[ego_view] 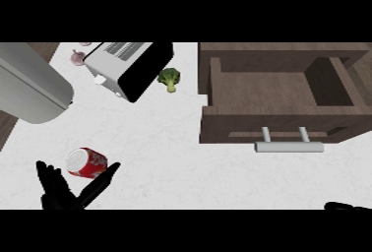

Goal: Pick up the can, place it into the drawer and close the drawer

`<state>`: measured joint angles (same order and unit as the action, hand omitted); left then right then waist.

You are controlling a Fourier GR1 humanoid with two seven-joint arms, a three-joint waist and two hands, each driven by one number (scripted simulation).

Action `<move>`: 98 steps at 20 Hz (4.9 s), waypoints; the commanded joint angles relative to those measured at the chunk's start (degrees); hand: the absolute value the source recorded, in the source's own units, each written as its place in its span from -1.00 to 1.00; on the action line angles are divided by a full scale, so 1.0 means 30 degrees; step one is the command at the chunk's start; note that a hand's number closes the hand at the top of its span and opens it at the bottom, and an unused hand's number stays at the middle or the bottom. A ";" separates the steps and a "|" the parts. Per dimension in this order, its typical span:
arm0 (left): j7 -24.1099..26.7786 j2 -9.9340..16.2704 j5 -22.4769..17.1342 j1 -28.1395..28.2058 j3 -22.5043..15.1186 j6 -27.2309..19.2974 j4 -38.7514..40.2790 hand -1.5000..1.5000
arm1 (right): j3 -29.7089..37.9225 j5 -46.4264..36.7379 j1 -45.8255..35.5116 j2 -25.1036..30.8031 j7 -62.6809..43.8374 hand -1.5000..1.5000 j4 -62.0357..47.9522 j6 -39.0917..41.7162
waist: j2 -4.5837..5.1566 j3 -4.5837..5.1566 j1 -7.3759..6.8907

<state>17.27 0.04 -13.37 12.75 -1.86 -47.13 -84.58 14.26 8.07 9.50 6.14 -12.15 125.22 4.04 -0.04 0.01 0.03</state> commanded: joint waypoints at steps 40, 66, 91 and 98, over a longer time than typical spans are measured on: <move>0.8015 0.2238 -0.3567 -0.9103 0.4528 1.0802 1.6316 1.00 | 0.0856 -0.0907 -0.0773 -0.0672 -0.0708 -1.00 0.0487 0.0645 | 0.0039 0.0007 0.0139; -0.1593 0.0525 0.0252 -1.7738 -0.0903 1.2352 1.1629 1.00 | 0.1756 -0.0789 -0.1352 0.0168 -0.1797 -1.00 0.1497 0.0544 | -0.0052 -0.0014 -0.0018; -1.0439 -0.0012 -0.0874 -3.0310 -0.2663 0.7403 1.4085 1.00 | 0.2923 0.0288 -0.2324 0.1126 -0.2574 -1.00 0.1134 0.0699 | 0.0063 -0.0024 0.0650; -0.9579 -0.0014 -0.2037 -3.3558 -0.3012 0.6891 1.8266 1.00 | 0.0796 -0.1227 -0.2236 -0.0432 -0.2084 -1.00 0.1805 0.0073 | 0.0213 -0.0040 0.1099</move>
<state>-11.10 0.02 -17.69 -83.31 -9.54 -25.17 -34.04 18.46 5.43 1.93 6.54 -19.40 129.50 4.56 0.57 -0.08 2.89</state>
